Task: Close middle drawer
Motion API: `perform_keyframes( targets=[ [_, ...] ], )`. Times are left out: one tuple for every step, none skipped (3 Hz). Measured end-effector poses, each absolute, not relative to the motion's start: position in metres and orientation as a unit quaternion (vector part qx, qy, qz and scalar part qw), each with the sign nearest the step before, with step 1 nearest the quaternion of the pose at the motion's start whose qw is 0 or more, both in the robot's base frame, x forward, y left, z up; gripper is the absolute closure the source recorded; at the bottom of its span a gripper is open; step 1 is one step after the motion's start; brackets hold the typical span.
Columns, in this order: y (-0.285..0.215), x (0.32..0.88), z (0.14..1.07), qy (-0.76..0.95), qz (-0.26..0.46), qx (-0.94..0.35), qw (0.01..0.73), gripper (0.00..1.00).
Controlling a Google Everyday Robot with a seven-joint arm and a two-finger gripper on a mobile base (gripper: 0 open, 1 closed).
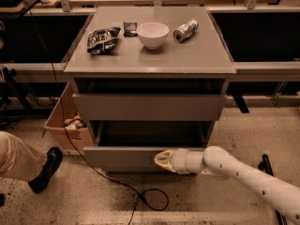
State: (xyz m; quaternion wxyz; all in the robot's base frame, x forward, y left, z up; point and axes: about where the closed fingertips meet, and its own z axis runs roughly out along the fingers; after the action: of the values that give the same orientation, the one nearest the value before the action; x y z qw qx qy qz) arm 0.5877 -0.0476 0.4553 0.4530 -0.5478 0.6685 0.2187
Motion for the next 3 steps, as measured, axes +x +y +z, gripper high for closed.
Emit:
perform_keyframes(
  targets=[
    [-0.049, 0.604, 0.445, 0.677, 0.186, -0.535, 0.470, 1.00],
    [-0.053, 0.629, 0.440, 0.700, 0.136, -0.505, 0.487, 1.00],
    [-0.058, 0.644, 0.441, 0.716, 0.108, -0.480, 0.495, 1.00]
  ],
)
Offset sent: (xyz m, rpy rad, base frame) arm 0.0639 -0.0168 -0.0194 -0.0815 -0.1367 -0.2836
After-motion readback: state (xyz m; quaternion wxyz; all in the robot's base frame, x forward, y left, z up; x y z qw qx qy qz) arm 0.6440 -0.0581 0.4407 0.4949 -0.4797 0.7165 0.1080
